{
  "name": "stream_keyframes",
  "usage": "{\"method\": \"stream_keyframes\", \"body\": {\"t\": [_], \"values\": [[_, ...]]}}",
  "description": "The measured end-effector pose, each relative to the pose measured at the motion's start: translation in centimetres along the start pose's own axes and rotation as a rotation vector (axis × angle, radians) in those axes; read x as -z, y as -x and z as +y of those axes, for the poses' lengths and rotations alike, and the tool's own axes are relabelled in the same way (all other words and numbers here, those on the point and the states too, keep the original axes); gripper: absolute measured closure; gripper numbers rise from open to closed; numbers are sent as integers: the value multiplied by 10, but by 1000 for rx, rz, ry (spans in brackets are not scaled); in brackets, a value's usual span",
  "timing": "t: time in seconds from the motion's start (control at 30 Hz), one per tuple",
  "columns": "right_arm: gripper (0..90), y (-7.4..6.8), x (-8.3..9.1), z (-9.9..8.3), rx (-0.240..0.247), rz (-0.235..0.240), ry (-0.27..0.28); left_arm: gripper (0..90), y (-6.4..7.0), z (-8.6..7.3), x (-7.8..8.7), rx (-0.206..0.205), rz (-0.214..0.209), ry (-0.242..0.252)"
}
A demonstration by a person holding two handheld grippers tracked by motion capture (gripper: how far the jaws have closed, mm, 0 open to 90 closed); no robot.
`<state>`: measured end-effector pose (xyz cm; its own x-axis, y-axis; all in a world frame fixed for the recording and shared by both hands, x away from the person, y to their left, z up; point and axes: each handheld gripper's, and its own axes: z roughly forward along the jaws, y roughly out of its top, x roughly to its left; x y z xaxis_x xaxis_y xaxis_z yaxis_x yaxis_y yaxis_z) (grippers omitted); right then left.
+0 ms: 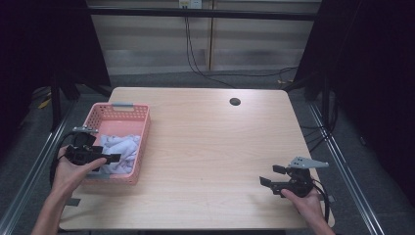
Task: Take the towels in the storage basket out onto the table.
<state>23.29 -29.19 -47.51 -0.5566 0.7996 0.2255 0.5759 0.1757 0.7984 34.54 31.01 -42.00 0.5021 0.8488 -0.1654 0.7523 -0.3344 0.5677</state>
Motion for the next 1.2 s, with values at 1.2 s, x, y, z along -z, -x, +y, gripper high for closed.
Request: {"method": "stream_keyframes", "body": {"t": [1.2], "values": [[232,0,-3,-1,9,48,-42,0,-28,25,-61,50,5,-403]]}}
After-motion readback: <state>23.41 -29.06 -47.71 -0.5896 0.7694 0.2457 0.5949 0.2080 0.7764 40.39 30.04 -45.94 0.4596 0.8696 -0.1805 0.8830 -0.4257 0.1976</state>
